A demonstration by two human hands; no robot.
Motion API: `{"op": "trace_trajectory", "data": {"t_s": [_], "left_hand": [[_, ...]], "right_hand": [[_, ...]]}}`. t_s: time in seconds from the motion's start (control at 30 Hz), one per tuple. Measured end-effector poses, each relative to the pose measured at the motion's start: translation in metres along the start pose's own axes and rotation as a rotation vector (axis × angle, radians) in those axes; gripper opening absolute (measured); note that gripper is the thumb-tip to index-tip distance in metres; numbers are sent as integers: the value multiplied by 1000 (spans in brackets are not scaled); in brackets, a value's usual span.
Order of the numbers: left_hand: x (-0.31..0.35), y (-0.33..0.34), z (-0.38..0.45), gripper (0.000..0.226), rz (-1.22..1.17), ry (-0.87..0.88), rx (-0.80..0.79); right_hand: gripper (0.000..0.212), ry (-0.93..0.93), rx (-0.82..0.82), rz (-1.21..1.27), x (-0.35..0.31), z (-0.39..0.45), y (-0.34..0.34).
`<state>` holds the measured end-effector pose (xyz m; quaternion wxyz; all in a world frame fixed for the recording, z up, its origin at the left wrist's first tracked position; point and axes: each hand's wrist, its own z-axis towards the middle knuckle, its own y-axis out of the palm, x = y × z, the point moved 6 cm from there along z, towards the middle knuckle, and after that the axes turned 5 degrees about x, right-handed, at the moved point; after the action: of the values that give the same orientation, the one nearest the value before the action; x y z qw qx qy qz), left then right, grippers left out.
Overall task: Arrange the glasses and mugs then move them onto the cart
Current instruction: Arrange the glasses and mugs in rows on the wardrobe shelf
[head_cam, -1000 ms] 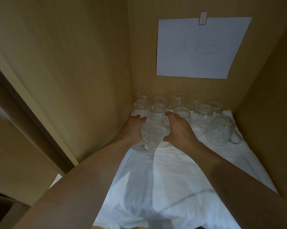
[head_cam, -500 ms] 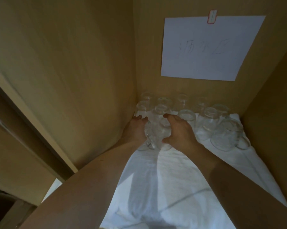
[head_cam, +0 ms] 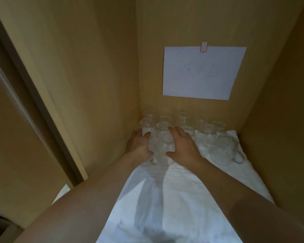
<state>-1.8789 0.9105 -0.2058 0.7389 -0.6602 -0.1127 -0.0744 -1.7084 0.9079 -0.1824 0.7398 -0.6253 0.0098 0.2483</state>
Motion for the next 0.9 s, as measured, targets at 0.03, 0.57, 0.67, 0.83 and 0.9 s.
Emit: {"op": "trace_trajectory", "data": {"t_s": [0.03,0.57,0.67,0.83,0.9], "left_hand": [[1,-4,-4,83,-9,3,19],[1,-31,-113,68,-41,19,145],[-7,-39,-135,68,-30,-11,118],[-23,-55,-171,62,-35,16,143],[-33,-58,-182,57,-56,32,159]], "right_hand": [[100,-10,7,-18,-1,-4,-3],[86,-123,26,44,-42,-62,14],[85,-156,6,22,-62,-70,15],[86,-167,3,3,-98,-91,14],[84,-150,-2,2,-113,-102,16]]}}
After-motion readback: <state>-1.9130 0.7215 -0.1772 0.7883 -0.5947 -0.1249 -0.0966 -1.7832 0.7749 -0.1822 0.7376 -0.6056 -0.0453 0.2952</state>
